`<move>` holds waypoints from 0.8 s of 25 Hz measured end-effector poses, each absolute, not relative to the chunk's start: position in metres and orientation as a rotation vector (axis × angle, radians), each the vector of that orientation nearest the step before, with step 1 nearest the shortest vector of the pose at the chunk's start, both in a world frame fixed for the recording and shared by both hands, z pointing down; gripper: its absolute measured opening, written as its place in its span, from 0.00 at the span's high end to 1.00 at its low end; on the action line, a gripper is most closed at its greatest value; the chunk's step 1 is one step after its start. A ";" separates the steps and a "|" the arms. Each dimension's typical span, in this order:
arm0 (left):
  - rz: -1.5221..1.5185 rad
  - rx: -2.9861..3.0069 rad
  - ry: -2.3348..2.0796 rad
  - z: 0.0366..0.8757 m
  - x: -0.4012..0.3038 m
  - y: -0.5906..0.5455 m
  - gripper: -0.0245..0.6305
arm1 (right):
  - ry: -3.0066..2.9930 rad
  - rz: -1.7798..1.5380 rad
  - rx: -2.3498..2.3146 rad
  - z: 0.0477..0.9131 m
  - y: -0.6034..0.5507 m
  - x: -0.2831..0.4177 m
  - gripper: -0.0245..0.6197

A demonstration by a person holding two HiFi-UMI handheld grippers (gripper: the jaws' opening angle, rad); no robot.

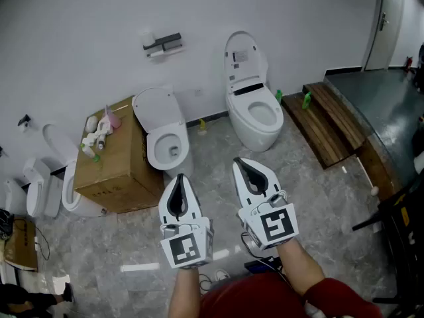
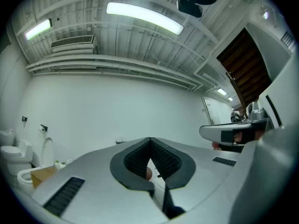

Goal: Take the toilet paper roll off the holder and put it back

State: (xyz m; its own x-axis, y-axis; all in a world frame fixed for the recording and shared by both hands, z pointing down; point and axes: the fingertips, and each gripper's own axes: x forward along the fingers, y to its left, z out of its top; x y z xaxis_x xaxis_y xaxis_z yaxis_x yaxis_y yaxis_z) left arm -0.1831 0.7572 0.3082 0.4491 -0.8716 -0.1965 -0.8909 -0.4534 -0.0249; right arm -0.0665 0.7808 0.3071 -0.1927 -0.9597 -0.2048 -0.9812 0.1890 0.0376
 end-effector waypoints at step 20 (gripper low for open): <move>0.118 -2.586 1.634 0.328 -0.087 0.755 0.95 | 2.361 0.117 -1.892 0.336 0.771 0.025 0.94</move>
